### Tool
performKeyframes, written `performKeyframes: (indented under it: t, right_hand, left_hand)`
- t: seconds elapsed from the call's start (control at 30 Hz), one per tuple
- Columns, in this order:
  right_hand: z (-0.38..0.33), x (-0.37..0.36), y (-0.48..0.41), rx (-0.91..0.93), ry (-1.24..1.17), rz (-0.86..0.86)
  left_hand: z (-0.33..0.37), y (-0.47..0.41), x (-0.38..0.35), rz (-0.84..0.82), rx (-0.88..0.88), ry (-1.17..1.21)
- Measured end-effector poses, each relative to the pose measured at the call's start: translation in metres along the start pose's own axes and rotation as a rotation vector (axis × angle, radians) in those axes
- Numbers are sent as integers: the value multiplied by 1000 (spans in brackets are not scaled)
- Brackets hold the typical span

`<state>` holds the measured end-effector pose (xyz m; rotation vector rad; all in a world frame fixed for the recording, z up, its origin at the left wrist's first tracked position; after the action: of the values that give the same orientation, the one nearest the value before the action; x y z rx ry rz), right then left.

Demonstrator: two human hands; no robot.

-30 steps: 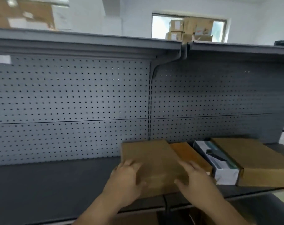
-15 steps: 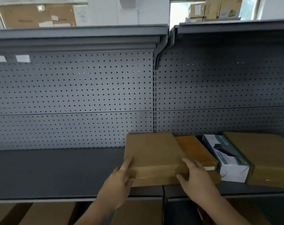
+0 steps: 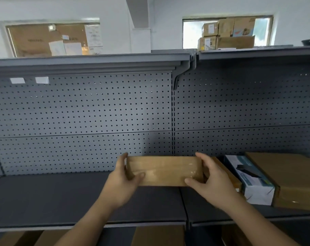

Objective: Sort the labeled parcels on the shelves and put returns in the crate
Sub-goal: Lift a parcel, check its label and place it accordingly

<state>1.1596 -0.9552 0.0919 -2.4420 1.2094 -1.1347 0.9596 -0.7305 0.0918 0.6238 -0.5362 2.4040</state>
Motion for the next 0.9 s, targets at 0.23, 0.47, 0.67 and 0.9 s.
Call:
performKeyframes:
  t: [0.23, 0.47, 0.67, 0.9]
  right_hand:
    - [-21, 17, -33, 30, -156, 34]
    - [-14, 17, -54, -6, -322, 170]
    - [16, -14, -54, -77, -453, 137]
    - [50, -44, -46, -129, -469, 50]
  left_hand:
    - [24, -18, 27, 2, -51, 172]
    - [15, -37, 33, 28, -43, 264]
    - [-20, -49, 13, -18, -10, 273]
    - [-48, -49, -8, -56, 60, 285]
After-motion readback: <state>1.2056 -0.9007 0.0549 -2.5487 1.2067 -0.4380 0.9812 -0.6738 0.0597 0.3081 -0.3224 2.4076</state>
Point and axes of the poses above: each hand's wrist, its own y-axis away from the middle knuckle, its own x-axis out of the back of the hand, z = x × y, the point moved 10 cm from there along -y, towards the middle knuckle, and after that the axes turned 5 degrees about x, right-handed, at the moved point
